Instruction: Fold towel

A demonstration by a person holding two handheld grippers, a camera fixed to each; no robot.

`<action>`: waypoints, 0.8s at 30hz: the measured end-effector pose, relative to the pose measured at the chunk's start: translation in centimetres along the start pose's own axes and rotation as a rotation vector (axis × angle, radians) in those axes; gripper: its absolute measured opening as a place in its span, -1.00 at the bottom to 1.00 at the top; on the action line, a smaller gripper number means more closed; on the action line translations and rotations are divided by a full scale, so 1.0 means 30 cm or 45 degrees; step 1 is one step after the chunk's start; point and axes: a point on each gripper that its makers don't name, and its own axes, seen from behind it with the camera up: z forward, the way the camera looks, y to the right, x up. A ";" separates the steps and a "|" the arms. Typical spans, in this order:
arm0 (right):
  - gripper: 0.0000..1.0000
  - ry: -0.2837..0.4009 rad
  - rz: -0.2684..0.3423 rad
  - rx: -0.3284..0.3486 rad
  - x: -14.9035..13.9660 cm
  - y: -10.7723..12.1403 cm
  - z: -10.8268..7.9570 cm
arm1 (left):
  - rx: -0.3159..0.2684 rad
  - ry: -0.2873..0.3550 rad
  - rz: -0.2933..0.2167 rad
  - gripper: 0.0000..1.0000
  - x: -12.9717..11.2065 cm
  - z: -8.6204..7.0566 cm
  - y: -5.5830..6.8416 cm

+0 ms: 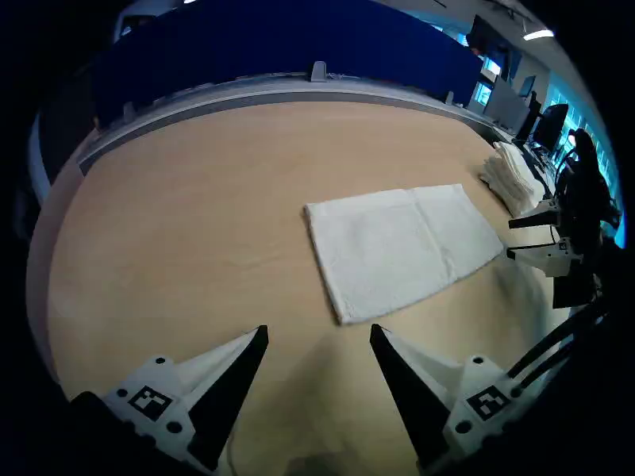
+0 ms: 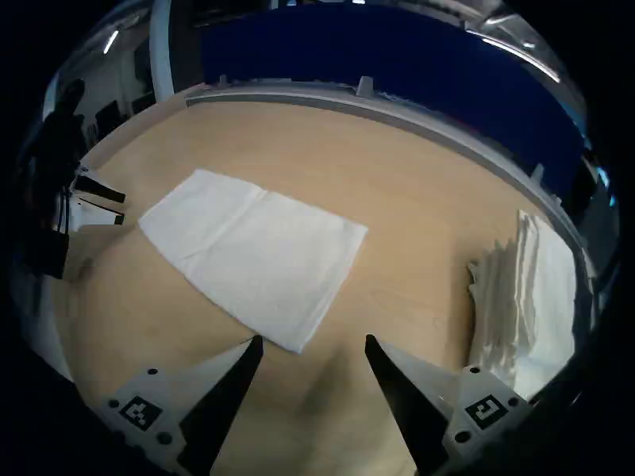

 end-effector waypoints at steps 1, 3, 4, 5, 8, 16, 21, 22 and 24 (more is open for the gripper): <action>0.93 -0.002 -0.003 0.004 -0.003 -0.003 0.001 | -0.001 -0.001 -0.002 0.91 -0.007 -0.005 0.002; 0.85 -0.007 -0.008 0.010 -0.009 -0.008 0.005 | -0.001 -0.003 -0.005 0.91 -0.022 -0.014 0.006; 0.79 -0.008 -0.010 0.013 -0.012 -0.011 0.007 | 0.001 -0.004 -0.006 0.91 -0.029 -0.019 0.006; 0.72 -0.010 -0.012 0.015 -0.014 -0.013 0.009 | 0.003 -0.005 -0.007 0.91 -0.037 -0.023 0.005; 0.59 -0.018 -0.013 0.017 -0.024 -0.015 0.020 | 0.009 -0.005 -0.012 0.91 -0.059 -0.039 0.003; 0.21 -0.042 -0.011 0.069 -0.041 -0.049 0.038 | 0.032 -0.011 -0.042 0.91 -0.103 -0.073 -0.020; -0.36 -0.050 -0.022 0.063 -0.045 -0.053 0.047 | 0.040 -0.005 -0.059 0.91 -0.114 -0.087 -0.032; -0.42 -0.051 -0.025 0.064 -0.044 -0.056 0.047 | 0.041 -0.004 -0.060 0.91 -0.115 -0.089 -0.034; -0.53 -0.053 -0.030 0.066 -0.043 -0.062 0.048 | 0.044 -0.004 -0.062 0.91 -0.118 -0.093 -0.037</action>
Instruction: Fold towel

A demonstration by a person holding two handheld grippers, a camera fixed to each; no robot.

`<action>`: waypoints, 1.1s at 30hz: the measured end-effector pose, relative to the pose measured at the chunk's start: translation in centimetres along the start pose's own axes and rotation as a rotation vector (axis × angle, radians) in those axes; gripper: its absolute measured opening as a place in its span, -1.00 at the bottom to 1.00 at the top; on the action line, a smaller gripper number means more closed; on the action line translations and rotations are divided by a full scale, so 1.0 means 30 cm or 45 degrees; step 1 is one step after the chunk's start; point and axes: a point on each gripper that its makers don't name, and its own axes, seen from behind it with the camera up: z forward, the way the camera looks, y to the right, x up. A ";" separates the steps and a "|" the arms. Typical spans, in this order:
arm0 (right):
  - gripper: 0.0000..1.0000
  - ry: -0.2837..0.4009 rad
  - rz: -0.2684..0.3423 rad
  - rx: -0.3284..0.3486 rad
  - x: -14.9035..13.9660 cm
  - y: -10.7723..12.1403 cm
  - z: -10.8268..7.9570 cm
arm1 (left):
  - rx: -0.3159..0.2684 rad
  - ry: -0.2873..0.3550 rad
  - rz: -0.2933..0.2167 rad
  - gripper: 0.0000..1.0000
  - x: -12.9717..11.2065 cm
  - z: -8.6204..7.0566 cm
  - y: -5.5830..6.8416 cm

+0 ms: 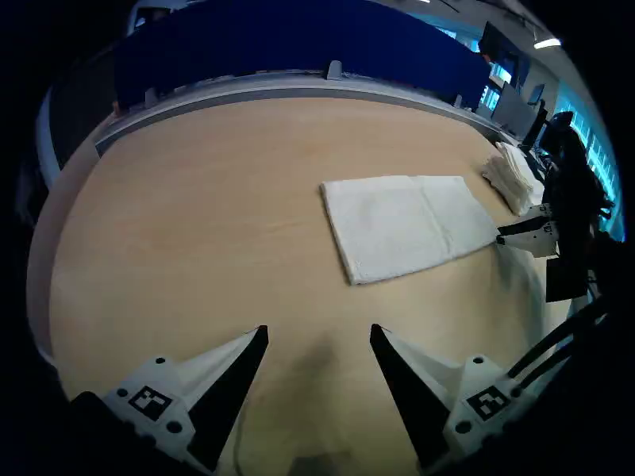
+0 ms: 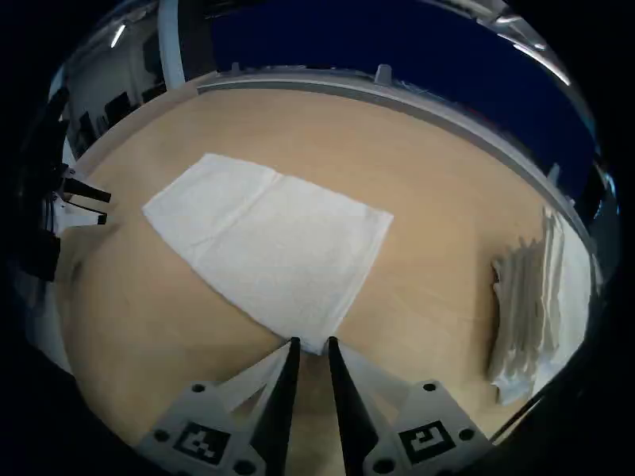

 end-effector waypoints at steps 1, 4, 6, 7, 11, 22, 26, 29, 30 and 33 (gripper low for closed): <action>-0.56 -0.002 -0.003 0.002 -0.001 -0.003 0.000 | 0.001 0.000 0.000 0.91 -0.001 -0.001 -0.001; -0.75 -0.007 -0.008 0.008 -0.003 -0.009 0.000 | 0.005 0.000 -0.002 0.91 -0.005 -0.003 -0.005; -0.81 -0.009 -0.010 0.012 -0.005 -0.013 0.000 | 0.007 0.000 -0.003 0.91 -0.006 -0.004 -0.006; -0.83 -0.010 -0.009 0.014 -0.005 -0.015 0.000 | 0.007 0.000 -0.004 0.90 -0.007 -0.004 -0.006; -0.89 -0.007 -0.007 0.019 -0.002 -0.017 -0.003 | 0.006 -0.001 -0.006 0.91 -0.009 -0.005 -0.004; -0.92 0.058 -0.016 0.018 0.084 -0.006 -0.041 | 0.004 0.004 -0.018 0.91 -0.004 -0.014 -0.003; -0.92 0.101 -0.035 0.030 0.149 -0.013 -0.070 | 0.004 0.016 -0.033 0.91 0.004 -0.022 -0.004; -0.92 0.137 -0.052 0.041 0.208 -0.026 -0.091 | 0.003 0.031 -0.047 0.91 0.014 -0.029 -0.003; -0.92 0.149 -0.059 0.045 0.230 -0.032 -0.098 | 0.002 0.036 -0.052 0.91 0.017 -0.031 -0.003; -0.92 0.180 -0.087 0.056 0.292 -0.053 -0.111 | 0.001 0.050 -0.062 0.91 0.026 -0.038 -0.002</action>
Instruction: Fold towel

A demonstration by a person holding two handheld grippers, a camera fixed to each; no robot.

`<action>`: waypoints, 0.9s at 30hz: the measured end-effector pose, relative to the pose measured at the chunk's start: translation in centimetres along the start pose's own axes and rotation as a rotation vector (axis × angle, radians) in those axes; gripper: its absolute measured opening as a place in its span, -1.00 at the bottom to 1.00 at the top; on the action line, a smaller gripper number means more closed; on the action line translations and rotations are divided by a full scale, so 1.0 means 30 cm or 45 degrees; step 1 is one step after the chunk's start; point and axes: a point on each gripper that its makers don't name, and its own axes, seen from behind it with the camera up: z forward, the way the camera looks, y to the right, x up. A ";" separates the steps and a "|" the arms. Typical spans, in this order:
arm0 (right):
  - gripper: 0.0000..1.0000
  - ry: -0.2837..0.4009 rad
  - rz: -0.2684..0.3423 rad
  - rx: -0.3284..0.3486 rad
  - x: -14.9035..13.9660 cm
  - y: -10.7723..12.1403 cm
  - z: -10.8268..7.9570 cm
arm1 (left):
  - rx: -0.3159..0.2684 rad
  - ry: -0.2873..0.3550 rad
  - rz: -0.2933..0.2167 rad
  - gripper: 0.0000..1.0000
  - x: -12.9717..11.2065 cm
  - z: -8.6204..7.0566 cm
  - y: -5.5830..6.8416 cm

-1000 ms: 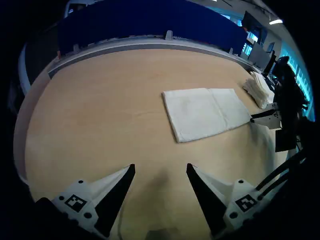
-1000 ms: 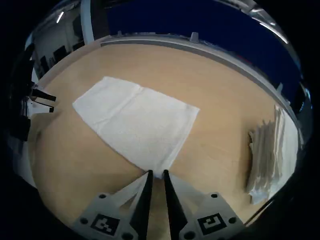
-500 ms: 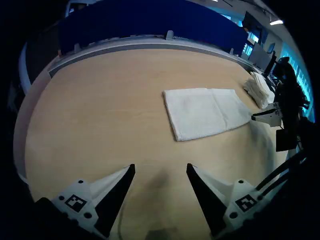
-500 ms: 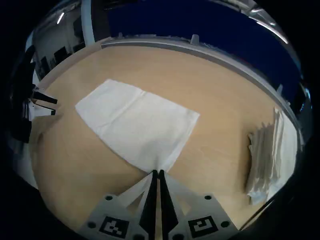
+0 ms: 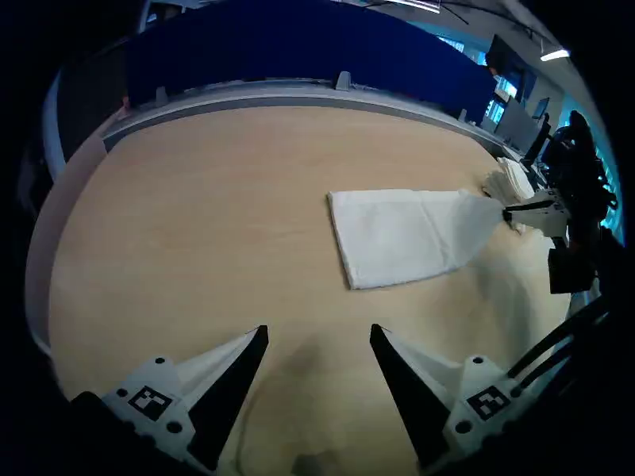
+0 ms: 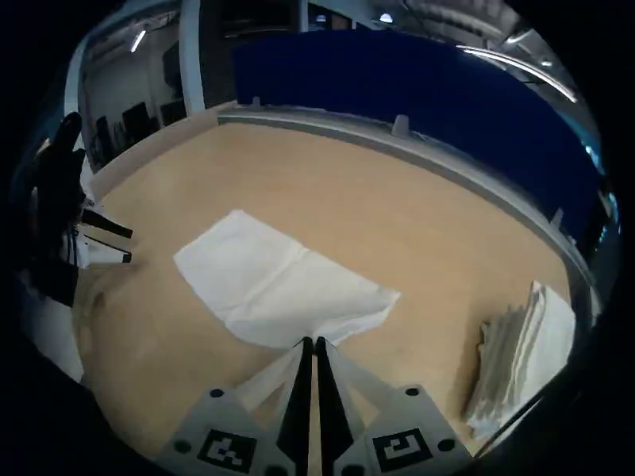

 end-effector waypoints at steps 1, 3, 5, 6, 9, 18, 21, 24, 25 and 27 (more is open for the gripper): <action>-0.92 0.009 -0.011 0.005 0.021 -0.008 0.001 | -0.001 0.006 -0.002 0.91 0.004 -0.003 0.001; -0.92 0.029 -0.037 0.014 0.064 -0.024 0.003 | -0.003 0.017 -0.008 0.91 0.012 -0.008 0.002; -0.92 0.047 -0.063 0.021 0.105 -0.041 0.003 | -0.004 0.025 -0.016 0.91 0.018 -0.012 0.003; -0.92 0.057 -0.077 0.026 0.128 -0.051 0.003 | -0.004 0.028 -0.020 0.90 0.021 -0.014 0.003; -0.92 0.086 -0.113 0.043 0.192 -0.081 0.007 | -0.005 0.038 -0.031 0.91 0.026 -0.018 0.004; -0.92 0.118 -0.188 0.077 0.296 -0.143 0.027 | -0.007 0.057 -0.046 0.91 0.031 -0.037 0.009; -0.92 0.115 -0.197 0.082 0.301 -0.154 0.032 | -0.007 0.058 -0.048 0.91 0.028 -0.042 0.009; -0.92 0.118 -0.209 0.093 0.315 -0.168 0.037 | -0.005 0.060 -0.049 0.91 0.024 -0.044 0.008; -0.92 0.121 -0.216 0.099 0.324 -0.178 0.040 | -0.004 0.063 -0.051 0.91 0.024 -0.045 0.008; -0.92 0.124 -0.233 0.115 0.342 -0.200 0.050 | -0.003 0.068 -0.056 0.91 0.022 -0.047 0.007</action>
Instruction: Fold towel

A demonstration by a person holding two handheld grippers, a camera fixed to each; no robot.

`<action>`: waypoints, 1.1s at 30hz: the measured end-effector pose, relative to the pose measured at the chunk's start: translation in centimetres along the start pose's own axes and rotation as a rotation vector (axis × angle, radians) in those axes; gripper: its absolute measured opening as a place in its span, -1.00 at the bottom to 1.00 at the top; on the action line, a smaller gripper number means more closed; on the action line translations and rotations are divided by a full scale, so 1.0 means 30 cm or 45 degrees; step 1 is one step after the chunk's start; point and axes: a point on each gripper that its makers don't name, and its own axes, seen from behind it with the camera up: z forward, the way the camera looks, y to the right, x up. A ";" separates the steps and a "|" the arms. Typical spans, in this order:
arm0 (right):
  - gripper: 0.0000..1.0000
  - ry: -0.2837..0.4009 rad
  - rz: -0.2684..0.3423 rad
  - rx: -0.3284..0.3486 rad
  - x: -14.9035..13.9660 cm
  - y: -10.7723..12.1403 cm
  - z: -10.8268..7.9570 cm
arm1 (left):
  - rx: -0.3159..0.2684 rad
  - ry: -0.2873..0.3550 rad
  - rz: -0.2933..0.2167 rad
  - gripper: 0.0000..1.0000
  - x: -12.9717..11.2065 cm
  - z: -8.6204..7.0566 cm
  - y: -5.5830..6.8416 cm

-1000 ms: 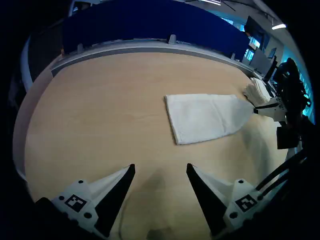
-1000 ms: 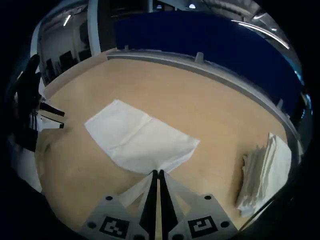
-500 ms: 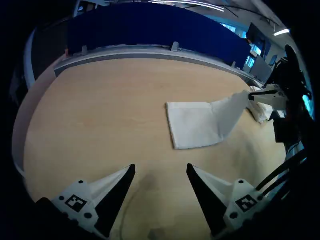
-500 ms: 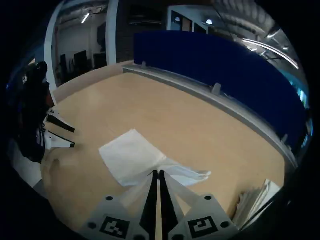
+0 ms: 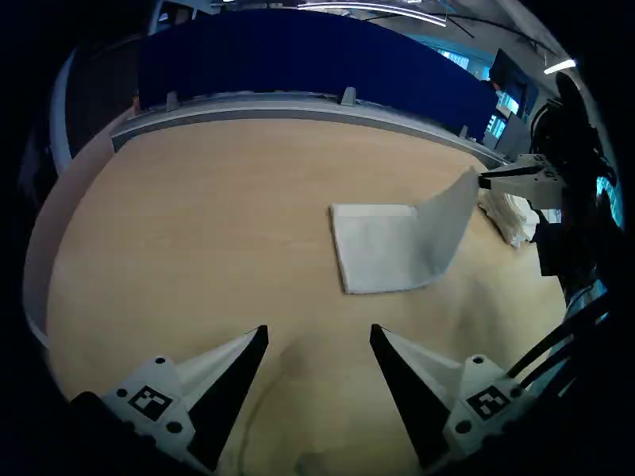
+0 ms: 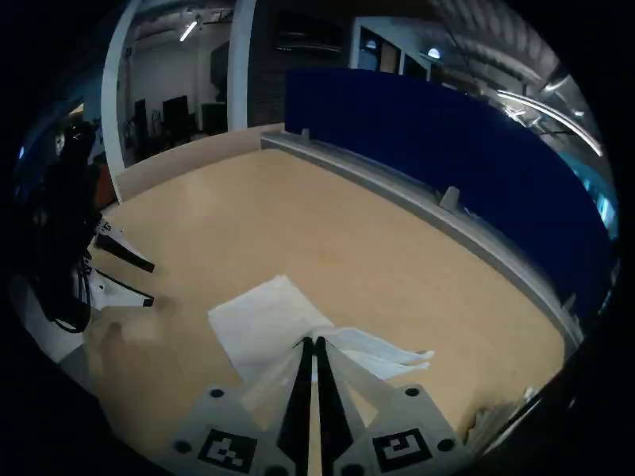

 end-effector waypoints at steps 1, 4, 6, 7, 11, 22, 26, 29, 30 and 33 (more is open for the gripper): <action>-0.93 0.001 -0.012 0.010 0.009 -0.011 0.010 | 0.000 0.003 -0.004 0.91 0.000 -0.002 0.000; -0.92 -0.003 -0.056 0.048 0.030 -0.055 0.045 | 0.000 0.008 -0.019 0.91 -0.005 -0.007 0.000; -0.92 -0.011 -0.089 0.078 0.038 -0.090 0.073 | 0.002 0.009 -0.029 0.91 -0.011 -0.011 -0.002; -0.92 -0.015 -0.103 0.093 0.039 -0.108 0.088 | 0.004 0.010 -0.032 0.91 -0.014 -0.013 -0.004; -0.92 -0.039 -0.145 0.159 0.031 -0.185 0.156 | 0.016 0.014 -0.046 0.91 -0.026 -0.025 -0.011; -0.92 -0.141 -0.163 0.306 -0.112 -0.388 0.356 | 0.057 0.007 -0.099 0.91 -0.082 -0.069 -0.044; -0.92 -0.163 -0.147 0.306 -0.144 -0.405 0.386 | 0.066 0.004 -0.103 0.91 -0.098 -0.080 -0.059; -0.88 -0.165 -0.147 0.308 -0.143 -0.406 0.383 | 0.068 0.001 -0.106 0.91 -0.105 -0.081 -0.066; -0.84 -0.164 -0.148 0.308 -0.142 -0.404 0.381 | 0.068 0.001 -0.107 0.91 -0.106 -0.081 -0.067; -0.61 -0.162 -0.155 0.303 -0.136 -0.397 0.375 | 0.069 0.001 -0.107 0.91 -0.104 -0.081 -0.070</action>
